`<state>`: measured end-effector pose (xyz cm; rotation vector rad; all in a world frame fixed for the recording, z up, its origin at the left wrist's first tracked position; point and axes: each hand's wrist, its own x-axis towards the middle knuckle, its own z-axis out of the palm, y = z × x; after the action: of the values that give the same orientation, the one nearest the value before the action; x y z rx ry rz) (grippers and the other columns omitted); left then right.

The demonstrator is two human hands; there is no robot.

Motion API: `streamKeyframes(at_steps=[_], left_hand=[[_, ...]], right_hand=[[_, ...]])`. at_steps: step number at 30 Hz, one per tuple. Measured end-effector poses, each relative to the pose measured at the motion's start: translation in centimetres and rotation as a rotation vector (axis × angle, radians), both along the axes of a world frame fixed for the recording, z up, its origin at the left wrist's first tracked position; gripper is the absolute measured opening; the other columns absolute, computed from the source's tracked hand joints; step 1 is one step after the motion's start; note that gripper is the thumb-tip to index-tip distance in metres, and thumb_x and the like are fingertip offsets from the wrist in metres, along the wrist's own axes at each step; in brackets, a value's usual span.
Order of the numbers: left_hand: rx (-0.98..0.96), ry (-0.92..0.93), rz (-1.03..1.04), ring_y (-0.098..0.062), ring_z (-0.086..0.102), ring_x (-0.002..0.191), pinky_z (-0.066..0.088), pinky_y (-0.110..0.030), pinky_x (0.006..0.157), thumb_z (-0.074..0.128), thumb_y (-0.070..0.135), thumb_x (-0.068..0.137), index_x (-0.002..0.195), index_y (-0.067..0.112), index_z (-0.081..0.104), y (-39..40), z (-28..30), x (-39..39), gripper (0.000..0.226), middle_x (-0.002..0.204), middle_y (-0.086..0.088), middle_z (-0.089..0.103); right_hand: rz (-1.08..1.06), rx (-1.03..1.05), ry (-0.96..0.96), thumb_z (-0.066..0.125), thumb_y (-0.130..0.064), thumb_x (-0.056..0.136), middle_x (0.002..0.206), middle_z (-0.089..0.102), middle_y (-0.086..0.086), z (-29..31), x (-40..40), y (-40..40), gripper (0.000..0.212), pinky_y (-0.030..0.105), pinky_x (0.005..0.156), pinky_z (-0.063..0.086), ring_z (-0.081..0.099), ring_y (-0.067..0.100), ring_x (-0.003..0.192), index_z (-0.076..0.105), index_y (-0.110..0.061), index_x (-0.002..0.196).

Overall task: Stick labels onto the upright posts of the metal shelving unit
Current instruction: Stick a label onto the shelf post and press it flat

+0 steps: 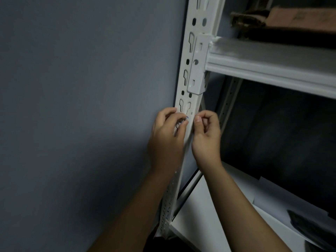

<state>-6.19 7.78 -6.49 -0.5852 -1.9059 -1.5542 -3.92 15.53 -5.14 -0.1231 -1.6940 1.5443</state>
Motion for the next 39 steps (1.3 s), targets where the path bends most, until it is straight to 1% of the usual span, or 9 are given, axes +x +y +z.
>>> streamKeyframes(at_steps=[5,10,13,17,19,24,29,33,39], left_hand=[[0.004,0.000,-0.012,-0.003,0.054,0.105,0.051,-0.024,0.083,0.062,0.015,0.090,0.098,0.017,0.069,0.1,-0.1,0.1,0.011,0.122,0.007,0.053],[-0.020,0.023,-0.028,-0.007,0.054,0.112,0.052,-0.031,0.087,0.058,0.015,0.092,0.099,0.016,0.070,0.1,-0.4,-0.1,0.014,0.125,0.006,0.052],[-0.011,0.035,-0.020,-0.008,0.053,0.112,0.052,-0.033,0.087,0.058,0.013,0.091,0.099,0.014,0.070,0.2,-0.6,-0.3,0.014,0.124,0.004,0.054],[-0.102,0.099,0.014,-0.015,0.056,0.109,0.055,-0.036,0.082,0.056,0.017,0.091,0.098,0.012,0.069,-0.1,-0.4,-0.4,0.016,0.123,-0.001,0.055],[-0.167,0.143,0.051,-0.019,0.058,0.106,0.056,-0.038,0.077,0.051,0.022,0.091,0.097,0.012,0.068,-0.2,0.0,-0.3,0.021,0.120,-0.004,0.057],[-0.251,0.195,0.079,-0.022,0.059,0.100,0.055,-0.038,0.069,0.043,0.026,0.089,0.093,0.012,0.066,-0.5,0.7,-0.2,0.028,0.116,-0.005,0.057],[-0.141,0.088,0.035,-0.010,0.057,0.097,0.053,-0.038,0.073,0.051,0.018,0.092,0.092,0.013,0.066,-0.5,0.0,-0.3,0.016,0.118,0.002,0.055],[-0.134,0.111,0.069,-0.012,0.059,0.100,0.055,-0.038,0.073,0.058,0.020,0.092,0.099,0.014,0.068,-0.1,-0.1,-0.5,0.014,0.120,0.003,0.056],[-0.108,0.113,0.107,-0.012,0.059,0.102,0.056,-0.036,0.072,0.059,0.022,0.091,0.096,0.016,0.068,0.4,-0.5,-0.5,0.012,0.122,0.003,0.057]], right_hand=[[0.004,-0.039,-0.003,0.043,-0.004,0.099,0.079,0.055,-0.002,0.1,-0.3,0.1,0.014,0.012,0.062,0.044,0.053,-0.005,0.064,0.049,-0.014,0.092],[-0.008,-0.088,-0.014,0.042,-0.006,0.100,0.088,0.060,0.005,-0.2,-0.5,-0.2,0.019,0.020,0.068,0.051,0.059,0.006,0.075,0.048,-0.021,0.089],[-0.010,-0.094,-0.020,0.042,-0.007,0.101,0.089,0.061,0.004,-0.2,-0.5,-0.4,0.021,0.028,0.073,0.053,0.061,0.007,0.077,0.047,-0.022,0.088],[-0.021,-0.090,-0.017,0.041,-0.007,0.101,0.088,0.060,0.002,-0.3,-0.4,-0.6,0.022,0.030,0.077,0.053,0.060,0.008,0.081,0.047,-0.023,0.087],[-0.035,-0.079,-0.023,0.041,-0.008,0.101,0.087,0.057,0.005,-0.3,-0.3,-0.7,0.020,0.026,0.073,0.051,0.058,0.010,0.079,0.047,-0.023,0.088],[-0.022,-0.094,-0.035,0.040,-0.008,0.101,0.078,0.051,0.000,0.0,0.0,-0.8,0.020,0.011,0.052,0.041,0.047,-0.004,0.057,0.046,-0.022,0.088],[-0.017,-0.089,-0.030,0.041,-0.007,0.101,0.080,0.052,0.003,0.0,0.1,-0.8,0.023,0.011,0.052,0.041,0.047,-0.003,0.056,0.046,-0.023,0.086],[-0.001,-0.092,-0.021,0.040,-0.005,0.101,0.074,0.046,0.001,0.0,0.2,-0.7,0.020,0.009,0.047,0.036,0.044,-0.004,0.050,0.045,-0.018,0.087],[-0.040,-0.081,-0.017,0.040,-0.006,0.101,0.074,0.048,-0.002,-0.4,-0.2,-0.9,0.024,0.011,0.052,0.038,0.044,-0.004,0.054,0.044,-0.023,0.085]])
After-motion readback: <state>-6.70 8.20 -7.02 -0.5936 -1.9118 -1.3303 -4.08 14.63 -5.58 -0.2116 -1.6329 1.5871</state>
